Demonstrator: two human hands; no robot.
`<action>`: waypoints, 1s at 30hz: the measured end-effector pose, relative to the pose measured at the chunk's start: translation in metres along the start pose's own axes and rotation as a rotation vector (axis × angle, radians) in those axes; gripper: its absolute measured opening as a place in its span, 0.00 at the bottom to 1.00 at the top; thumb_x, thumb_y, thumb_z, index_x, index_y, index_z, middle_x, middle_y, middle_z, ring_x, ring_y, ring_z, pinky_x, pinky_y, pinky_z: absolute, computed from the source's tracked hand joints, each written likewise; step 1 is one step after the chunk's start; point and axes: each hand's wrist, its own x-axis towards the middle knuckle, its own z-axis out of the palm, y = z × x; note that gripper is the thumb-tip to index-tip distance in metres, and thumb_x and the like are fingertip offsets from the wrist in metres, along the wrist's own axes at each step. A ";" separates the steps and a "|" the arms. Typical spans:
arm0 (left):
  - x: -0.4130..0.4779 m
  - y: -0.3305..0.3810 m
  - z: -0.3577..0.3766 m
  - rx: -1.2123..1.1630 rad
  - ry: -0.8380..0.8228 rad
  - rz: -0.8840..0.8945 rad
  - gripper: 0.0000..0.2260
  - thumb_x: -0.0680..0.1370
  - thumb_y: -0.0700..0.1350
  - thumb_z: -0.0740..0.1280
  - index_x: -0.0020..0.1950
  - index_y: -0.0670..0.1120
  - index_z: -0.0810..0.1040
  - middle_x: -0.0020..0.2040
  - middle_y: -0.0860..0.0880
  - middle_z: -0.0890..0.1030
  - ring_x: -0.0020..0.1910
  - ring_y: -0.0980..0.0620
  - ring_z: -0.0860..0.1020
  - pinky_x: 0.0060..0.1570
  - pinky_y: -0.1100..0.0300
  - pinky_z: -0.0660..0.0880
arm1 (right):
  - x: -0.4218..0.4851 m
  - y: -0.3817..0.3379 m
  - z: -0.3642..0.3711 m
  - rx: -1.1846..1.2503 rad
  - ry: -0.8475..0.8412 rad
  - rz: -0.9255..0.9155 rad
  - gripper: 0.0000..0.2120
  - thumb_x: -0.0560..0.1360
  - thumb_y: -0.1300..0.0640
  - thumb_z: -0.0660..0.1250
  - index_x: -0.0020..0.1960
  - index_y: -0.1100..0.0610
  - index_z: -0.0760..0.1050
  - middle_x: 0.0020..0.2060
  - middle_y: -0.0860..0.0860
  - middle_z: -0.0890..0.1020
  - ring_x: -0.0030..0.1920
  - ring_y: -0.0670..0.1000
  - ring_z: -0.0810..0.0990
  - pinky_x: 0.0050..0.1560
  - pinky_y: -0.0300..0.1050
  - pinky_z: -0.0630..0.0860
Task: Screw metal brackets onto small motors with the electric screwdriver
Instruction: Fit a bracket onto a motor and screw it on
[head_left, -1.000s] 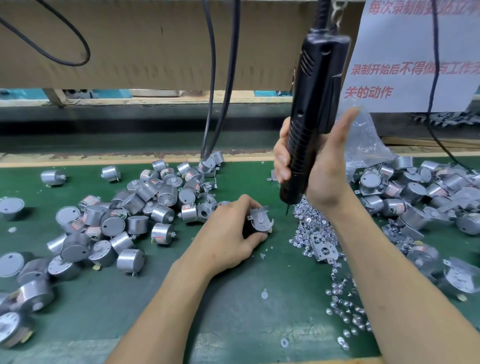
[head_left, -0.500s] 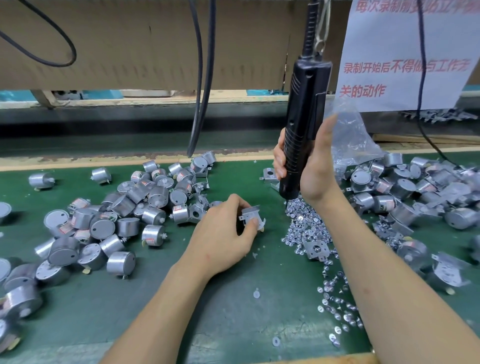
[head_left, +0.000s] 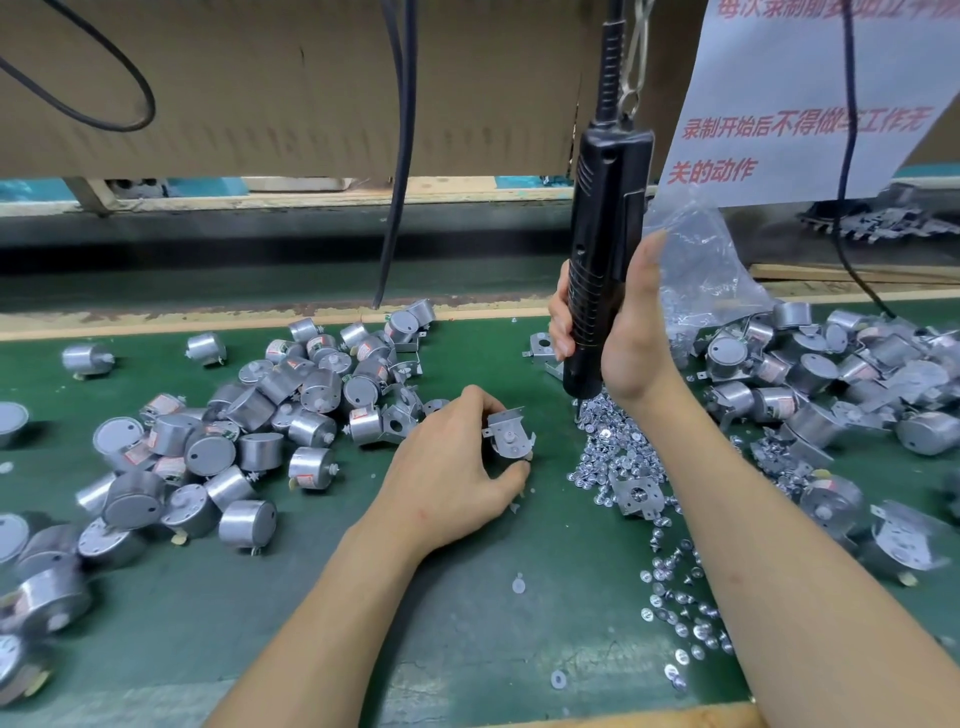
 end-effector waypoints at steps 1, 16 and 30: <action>0.000 0.000 0.000 0.000 0.002 0.001 0.16 0.70 0.59 0.67 0.52 0.55 0.67 0.48 0.60 0.77 0.48 0.54 0.75 0.47 0.50 0.75 | 0.000 0.000 0.000 0.005 0.000 -0.002 0.40 0.60 0.15 0.59 0.37 0.53 0.74 0.27 0.53 0.71 0.24 0.53 0.68 0.30 0.43 0.69; 0.001 0.000 0.000 0.004 -0.004 -0.003 0.15 0.71 0.58 0.67 0.51 0.55 0.67 0.47 0.59 0.78 0.46 0.54 0.76 0.46 0.50 0.75 | -0.005 0.003 0.010 0.026 0.002 -0.016 0.39 0.61 0.15 0.59 0.37 0.53 0.73 0.28 0.55 0.70 0.25 0.53 0.68 0.31 0.48 0.67; 0.002 -0.002 -0.001 -0.017 0.023 0.055 0.16 0.72 0.53 0.73 0.56 0.53 0.73 0.34 0.67 0.69 0.39 0.69 0.70 0.35 0.69 0.62 | -0.006 0.000 0.014 -0.056 0.046 -0.019 0.38 0.60 0.14 0.53 0.33 0.49 0.73 0.26 0.52 0.71 0.24 0.54 0.69 0.32 0.50 0.69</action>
